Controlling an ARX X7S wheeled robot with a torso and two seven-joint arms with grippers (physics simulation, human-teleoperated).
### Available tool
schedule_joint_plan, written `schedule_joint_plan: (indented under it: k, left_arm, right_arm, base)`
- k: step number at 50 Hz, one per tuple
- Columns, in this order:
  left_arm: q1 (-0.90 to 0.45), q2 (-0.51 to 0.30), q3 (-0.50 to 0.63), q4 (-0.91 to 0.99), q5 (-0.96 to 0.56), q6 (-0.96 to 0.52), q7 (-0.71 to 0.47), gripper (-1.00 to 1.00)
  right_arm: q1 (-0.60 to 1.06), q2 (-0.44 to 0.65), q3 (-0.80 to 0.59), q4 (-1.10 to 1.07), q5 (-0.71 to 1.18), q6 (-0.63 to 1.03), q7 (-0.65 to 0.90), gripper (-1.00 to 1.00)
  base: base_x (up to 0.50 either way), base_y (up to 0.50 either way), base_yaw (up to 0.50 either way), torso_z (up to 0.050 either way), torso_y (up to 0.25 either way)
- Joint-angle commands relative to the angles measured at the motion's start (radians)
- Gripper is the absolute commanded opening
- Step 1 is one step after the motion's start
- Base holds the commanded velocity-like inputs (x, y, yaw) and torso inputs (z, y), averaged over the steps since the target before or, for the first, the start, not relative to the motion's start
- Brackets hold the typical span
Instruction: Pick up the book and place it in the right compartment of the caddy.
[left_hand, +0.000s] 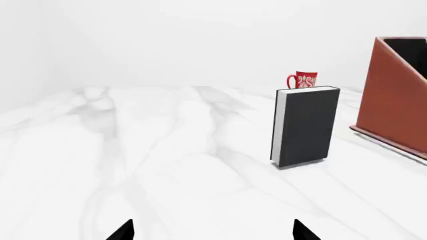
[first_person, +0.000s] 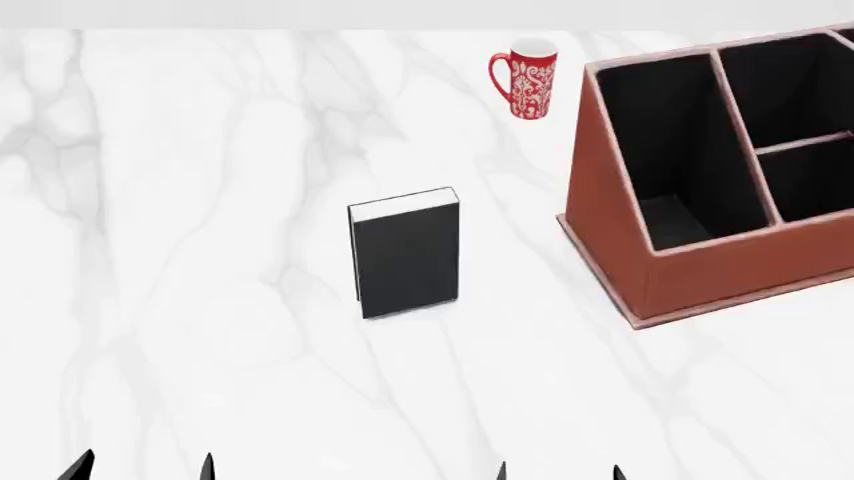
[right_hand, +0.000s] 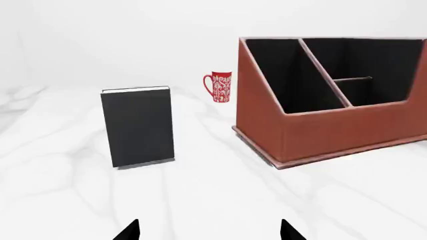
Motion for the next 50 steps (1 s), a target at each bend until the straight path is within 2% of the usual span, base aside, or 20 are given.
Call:
schedule_joint_plan:
  k: [1,12,15,45,50]
  left_arm:
    - [0.0,-0.016,0.02,-0.004,-0.011,0.003,-0.021,1.0]
    - [-0.001,-0.047,0.059,-0.012,-0.032,0.012,-0.062,1.0]
    - [0.0,-0.053,0.069,-0.008,-0.026,0.01,-0.074,1.0]
    - [-0.007,-0.091,0.116,-0.023,-0.049,0.022,-0.126,1.0]
    - [-0.008,-0.097,0.123,-0.022,-0.055,0.023,-0.131,1.0]
  right_arm:
    - [-0.001,0.017,-0.025,0.002,0.003,-0.01,0.023,1.0]
    - [-0.006,0.048,-0.059,-0.001,0.031,-0.036,0.062,1.0]
    - [-0.005,0.053,-0.061,-0.018,0.063,0.002,0.055,1.0]
    - [-0.004,0.093,-0.107,-0.032,0.086,0.014,0.112,1.0]
    - [-0.007,0.099,-0.117,-0.034,0.087,0.008,0.118,1.0]
  base:
    - [0.0,0.0,0.0,0.0,0.0]
    - [0.0,0.0,0.0,0.0,0.0]
    - [0.0,0.0,0.0,0.0,0.0]
    - [0.03,-0.5,0.0,0.0,0.0]
    - [0.01,-0.06,0.0,0.0,0.0]
